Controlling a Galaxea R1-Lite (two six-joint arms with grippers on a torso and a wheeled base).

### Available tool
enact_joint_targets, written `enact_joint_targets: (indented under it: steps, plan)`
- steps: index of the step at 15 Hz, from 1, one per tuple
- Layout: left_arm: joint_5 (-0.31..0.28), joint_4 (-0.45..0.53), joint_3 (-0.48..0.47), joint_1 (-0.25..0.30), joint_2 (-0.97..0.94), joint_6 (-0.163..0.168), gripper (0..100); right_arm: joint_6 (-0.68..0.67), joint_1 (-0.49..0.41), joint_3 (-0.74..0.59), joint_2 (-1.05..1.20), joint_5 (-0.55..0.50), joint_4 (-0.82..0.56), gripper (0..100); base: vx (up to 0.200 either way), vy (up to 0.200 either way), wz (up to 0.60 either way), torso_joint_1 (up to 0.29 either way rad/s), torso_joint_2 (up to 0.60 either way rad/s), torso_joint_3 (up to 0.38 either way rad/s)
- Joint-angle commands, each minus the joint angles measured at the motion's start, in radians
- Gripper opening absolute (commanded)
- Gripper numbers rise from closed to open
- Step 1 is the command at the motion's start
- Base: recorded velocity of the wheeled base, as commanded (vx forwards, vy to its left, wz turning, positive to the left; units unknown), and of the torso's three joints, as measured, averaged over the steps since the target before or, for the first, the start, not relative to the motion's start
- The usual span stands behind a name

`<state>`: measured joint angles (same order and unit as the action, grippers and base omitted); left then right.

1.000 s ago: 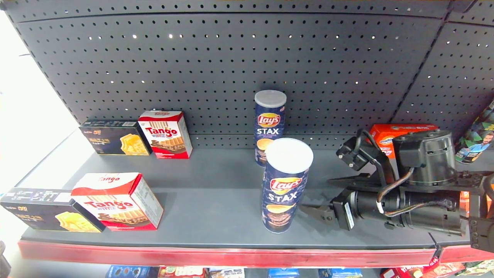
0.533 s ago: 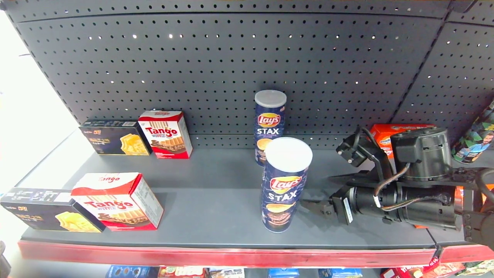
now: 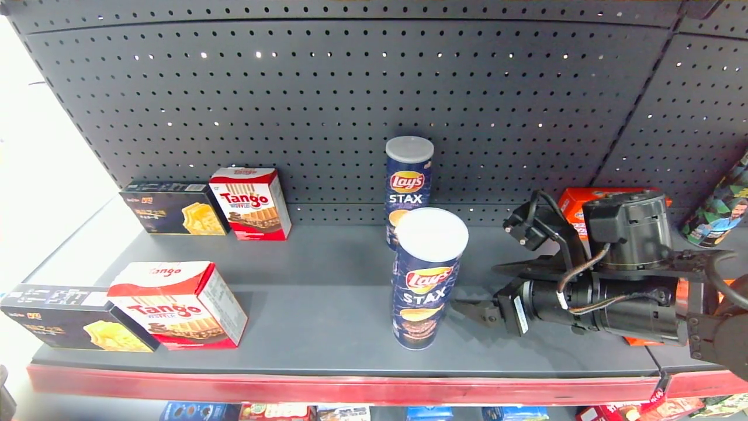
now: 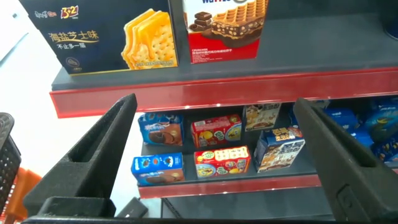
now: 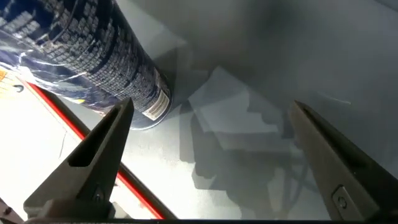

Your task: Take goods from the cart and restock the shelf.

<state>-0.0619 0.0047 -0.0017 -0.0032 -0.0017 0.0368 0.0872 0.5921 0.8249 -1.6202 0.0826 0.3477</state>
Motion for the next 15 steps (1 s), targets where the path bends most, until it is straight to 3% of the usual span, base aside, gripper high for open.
enact_joint_targets:
  steps: [1,9,15]
  plan:
    - [-0.001,0.000,0.000,0.000,0.002,0.000,100,0.006,-0.026,-0.003,0.017,0.003,-0.001,100,0.000,0.000,0.00,0.000,0.00,0.000]
    - [0.001,0.000,0.000,0.000,0.002,0.000,100,0.008,0.011,0.049,-0.046,0.003,0.001,100,0.000,0.000,0.00,0.000,0.00,0.000]
    - [-0.001,0.000,-0.001,-0.001,0.002,0.000,100,0.006,-0.011,0.048,-0.026,-0.003,0.007,100,0.000,0.000,0.00,0.000,0.00,0.000]
